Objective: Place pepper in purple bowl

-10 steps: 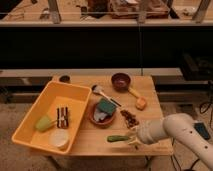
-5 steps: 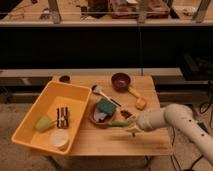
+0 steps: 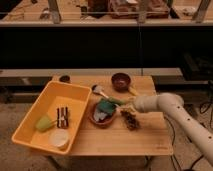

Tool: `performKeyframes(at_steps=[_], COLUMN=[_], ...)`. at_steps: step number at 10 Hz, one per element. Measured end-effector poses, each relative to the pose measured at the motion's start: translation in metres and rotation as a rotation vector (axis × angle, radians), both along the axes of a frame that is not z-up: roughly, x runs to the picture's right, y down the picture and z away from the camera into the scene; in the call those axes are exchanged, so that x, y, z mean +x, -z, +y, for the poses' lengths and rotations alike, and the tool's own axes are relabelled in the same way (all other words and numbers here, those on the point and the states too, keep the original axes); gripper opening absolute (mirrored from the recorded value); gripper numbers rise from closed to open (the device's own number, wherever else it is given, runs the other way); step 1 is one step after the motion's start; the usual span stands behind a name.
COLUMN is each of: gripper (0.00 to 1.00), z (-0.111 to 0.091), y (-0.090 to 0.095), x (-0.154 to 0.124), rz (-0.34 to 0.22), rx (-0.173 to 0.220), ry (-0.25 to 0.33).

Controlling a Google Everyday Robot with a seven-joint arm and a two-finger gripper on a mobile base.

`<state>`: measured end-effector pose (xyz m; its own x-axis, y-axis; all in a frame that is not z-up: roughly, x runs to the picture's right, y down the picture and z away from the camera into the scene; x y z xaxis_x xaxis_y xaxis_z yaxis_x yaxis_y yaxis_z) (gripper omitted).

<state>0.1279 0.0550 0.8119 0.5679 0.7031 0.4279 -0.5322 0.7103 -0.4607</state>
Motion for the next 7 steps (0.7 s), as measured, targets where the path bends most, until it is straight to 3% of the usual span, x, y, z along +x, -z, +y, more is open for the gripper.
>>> performKeyframes(at_steps=[3,5,7], gripper=[0.00,0.00,0.00], z=[-0.085,-0.109,-0.111], y=[-0.004,-0.003,-0.003], x=[0.013,0.018,0.018], rz=[0.039,0.049,0.050], rx=[0.036,0.043,0.044], ry=[-0.062,-0.080,-0.082])
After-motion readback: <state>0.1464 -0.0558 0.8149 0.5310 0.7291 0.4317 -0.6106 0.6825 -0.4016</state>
